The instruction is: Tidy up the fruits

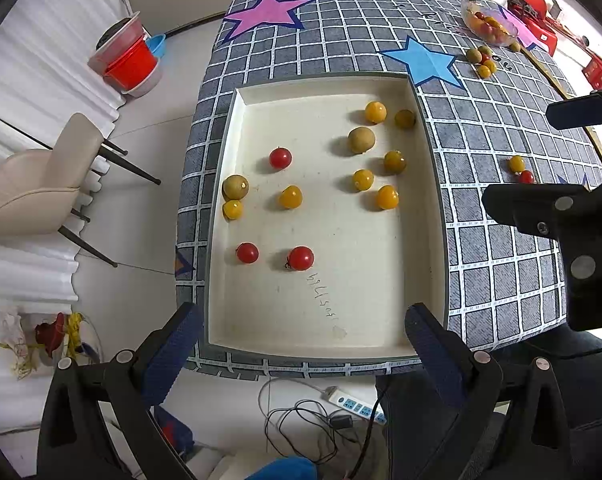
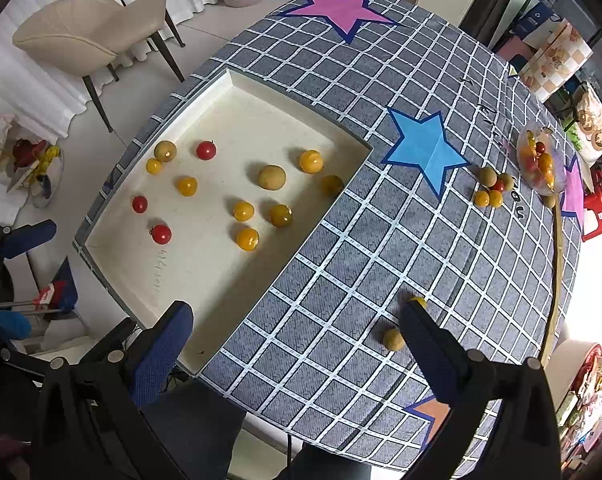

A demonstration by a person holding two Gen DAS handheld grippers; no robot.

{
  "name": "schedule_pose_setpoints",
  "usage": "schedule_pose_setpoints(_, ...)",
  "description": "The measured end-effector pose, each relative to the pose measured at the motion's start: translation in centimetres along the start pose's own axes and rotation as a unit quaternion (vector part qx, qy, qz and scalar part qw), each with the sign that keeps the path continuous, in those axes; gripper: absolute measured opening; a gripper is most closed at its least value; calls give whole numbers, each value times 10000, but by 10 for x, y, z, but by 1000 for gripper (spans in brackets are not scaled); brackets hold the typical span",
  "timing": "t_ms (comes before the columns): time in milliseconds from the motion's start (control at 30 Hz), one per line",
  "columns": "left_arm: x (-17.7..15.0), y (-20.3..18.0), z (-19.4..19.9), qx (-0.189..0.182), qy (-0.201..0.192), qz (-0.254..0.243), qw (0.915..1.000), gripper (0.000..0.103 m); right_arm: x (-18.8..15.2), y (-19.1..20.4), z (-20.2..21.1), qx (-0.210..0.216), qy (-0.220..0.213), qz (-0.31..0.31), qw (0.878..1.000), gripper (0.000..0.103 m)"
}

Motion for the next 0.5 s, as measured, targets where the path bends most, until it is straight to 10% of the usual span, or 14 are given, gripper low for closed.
schedule_pose_setpoints(500,1,4,1,-67,-77,194,9998,101,-1,-2,-3,42,42,-22,10000,103)
Point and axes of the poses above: each gripper's, at about its wrist camera, not at the fingertips, and z roughly against the way its jaws point, y to its left, x to its top, the point moved 1 cm from there along -z, roughly the way its jaws point, and after that the axes turned 15 degrees about -y, right-handed, at the moved point
